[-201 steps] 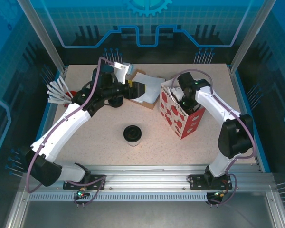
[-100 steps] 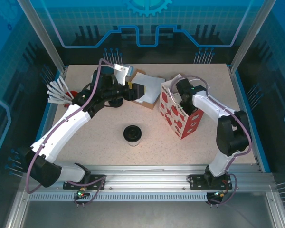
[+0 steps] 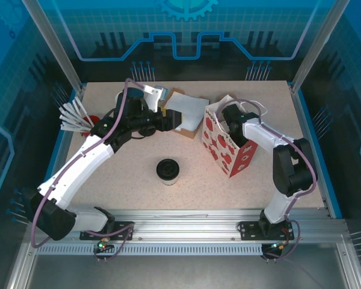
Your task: Pack the takeout coffee
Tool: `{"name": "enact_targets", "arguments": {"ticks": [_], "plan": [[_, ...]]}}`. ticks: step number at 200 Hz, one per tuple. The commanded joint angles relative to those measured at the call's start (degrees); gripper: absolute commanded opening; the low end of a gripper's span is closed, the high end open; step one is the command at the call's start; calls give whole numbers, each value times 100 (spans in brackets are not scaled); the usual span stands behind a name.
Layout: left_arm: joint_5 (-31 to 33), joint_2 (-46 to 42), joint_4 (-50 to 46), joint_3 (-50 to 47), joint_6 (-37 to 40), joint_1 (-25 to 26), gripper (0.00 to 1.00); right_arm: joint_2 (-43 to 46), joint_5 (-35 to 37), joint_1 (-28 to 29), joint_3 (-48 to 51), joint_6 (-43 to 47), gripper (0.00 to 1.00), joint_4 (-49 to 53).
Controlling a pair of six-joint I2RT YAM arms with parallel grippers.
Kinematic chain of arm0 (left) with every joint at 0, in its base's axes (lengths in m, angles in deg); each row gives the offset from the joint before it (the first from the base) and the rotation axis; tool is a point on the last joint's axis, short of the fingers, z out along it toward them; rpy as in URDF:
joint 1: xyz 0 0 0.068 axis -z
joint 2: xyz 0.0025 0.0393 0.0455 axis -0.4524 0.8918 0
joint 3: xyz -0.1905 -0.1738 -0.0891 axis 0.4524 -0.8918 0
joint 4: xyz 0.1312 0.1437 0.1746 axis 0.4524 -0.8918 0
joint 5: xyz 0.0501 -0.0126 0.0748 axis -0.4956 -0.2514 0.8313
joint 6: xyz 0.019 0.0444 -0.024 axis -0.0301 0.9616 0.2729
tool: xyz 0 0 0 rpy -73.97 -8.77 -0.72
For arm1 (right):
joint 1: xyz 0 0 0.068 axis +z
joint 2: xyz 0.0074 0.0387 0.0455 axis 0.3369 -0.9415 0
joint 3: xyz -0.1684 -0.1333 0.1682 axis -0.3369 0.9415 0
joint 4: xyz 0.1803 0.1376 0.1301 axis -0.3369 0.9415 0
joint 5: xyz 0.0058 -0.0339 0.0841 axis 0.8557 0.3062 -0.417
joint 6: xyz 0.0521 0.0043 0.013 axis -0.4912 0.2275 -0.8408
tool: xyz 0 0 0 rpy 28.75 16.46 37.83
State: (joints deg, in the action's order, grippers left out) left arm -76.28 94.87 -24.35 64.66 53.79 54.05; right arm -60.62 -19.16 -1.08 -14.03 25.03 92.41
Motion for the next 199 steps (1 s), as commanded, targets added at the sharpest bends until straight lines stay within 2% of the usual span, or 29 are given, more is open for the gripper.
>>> {"name": "enact_targets", "arguments": {"ticks": [1,43,126,199], "plan": [[126,-236,83,-109,6,6,70,184,44,20,-136,-4,62,85],[165,-280,43,-142,51,9,70,332,103,28,-372,39,67,305],[255,-366,-31,-368,88,5,71,705,52,26,-994,163,68,857],[228,-665,10,-836,3,6,72,1203,-48,-7,-2216,154,68,1416]]}}
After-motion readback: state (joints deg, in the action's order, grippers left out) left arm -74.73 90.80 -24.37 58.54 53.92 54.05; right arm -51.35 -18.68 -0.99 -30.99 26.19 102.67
